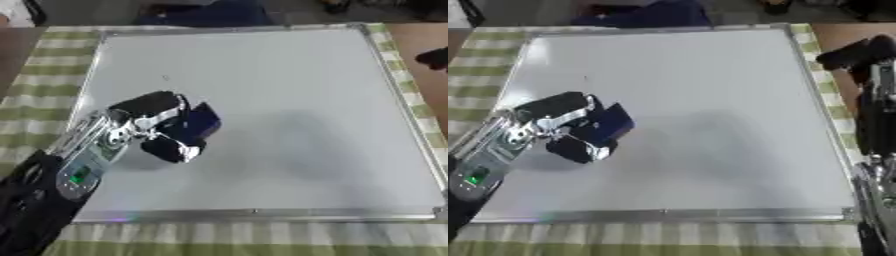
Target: Wipe the whiteboard clean with a brush.
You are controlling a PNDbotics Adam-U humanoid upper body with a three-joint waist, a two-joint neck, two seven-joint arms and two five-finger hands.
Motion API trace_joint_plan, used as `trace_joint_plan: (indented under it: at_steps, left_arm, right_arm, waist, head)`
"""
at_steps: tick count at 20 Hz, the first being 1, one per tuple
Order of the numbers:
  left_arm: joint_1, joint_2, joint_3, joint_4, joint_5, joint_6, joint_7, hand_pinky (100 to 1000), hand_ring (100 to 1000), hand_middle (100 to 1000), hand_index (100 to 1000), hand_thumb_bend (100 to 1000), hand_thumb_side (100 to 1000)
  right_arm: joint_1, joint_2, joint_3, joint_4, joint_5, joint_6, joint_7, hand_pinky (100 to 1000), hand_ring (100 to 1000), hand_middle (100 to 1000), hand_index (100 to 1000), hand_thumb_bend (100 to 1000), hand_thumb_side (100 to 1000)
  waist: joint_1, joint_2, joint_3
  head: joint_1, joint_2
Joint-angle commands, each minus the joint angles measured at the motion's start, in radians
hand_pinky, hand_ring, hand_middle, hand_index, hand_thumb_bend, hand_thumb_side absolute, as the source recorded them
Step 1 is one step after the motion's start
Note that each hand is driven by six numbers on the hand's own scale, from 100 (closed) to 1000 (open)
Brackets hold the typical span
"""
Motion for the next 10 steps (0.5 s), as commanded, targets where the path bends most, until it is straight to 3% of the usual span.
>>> trace_joint_plan:
  at_steps: [1, 10]
  left_arm:
    - [-0.030, 0.040, 0.041, -0.001, 0.012, 0.022, 0.010, 378, 572, 401, 100, 139, 366]
    - [-0.099, 0.069, 0.131, 0.116, 0.028, 0.052, 0.052, 380, 572, 405, 100, 136, 382]
  right_arm:
    - [-0.008, -0.018, 0.000, -0.020, -0.001, -0.001, 0.000, 717, 629, 490, 502, 100, 967]
    - [-0.014, -0.018, -0.001, -0.020, 0.004, -0.003, -0.001, 717, 628, 489, 500, 100, 968]
  waist:
    - [-0.001, -0.023, 0.002]
    - [-0.002, -0.005, 0.001]
  head:
    - [0.000, -0.012]
    - [0.007, -0.029]
